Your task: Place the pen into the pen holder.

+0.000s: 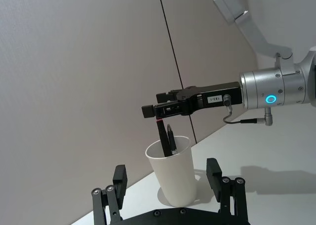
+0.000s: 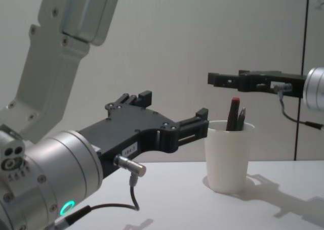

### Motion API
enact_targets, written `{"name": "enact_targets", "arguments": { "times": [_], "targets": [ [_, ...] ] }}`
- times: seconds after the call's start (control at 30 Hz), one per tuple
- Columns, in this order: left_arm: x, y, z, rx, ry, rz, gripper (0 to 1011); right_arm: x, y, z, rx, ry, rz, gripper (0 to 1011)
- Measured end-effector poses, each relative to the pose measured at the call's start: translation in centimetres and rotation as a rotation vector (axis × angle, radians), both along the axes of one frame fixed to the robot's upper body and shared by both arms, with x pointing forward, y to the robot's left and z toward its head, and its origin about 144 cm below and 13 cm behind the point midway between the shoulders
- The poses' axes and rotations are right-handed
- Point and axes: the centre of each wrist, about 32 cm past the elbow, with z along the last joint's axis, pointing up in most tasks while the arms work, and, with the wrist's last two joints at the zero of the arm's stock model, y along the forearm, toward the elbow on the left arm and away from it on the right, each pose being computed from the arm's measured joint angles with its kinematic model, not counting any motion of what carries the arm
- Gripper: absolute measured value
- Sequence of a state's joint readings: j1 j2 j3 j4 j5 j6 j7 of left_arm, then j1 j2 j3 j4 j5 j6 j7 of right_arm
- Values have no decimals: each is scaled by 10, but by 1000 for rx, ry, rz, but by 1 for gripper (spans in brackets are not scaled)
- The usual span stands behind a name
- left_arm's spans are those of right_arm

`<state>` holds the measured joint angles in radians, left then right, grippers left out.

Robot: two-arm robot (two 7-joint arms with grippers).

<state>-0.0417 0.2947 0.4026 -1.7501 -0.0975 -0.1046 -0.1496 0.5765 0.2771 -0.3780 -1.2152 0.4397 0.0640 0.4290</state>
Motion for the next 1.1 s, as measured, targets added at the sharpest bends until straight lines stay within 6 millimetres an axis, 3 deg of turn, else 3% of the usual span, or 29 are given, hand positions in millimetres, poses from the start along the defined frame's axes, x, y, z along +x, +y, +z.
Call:
{"name": "enact_targets", "arguments": {
  "times": [0.3, 1.1],
  "targets": [
    [0, 0, 0, 0, 0, 0, 1001, -10, -8, 5, 23, -42, -39, 1002],
    [3, 1, 1, 4, 0, 5, 1001, -52, -57, 2, 40, -48, -317, 1002]
  ]
}}
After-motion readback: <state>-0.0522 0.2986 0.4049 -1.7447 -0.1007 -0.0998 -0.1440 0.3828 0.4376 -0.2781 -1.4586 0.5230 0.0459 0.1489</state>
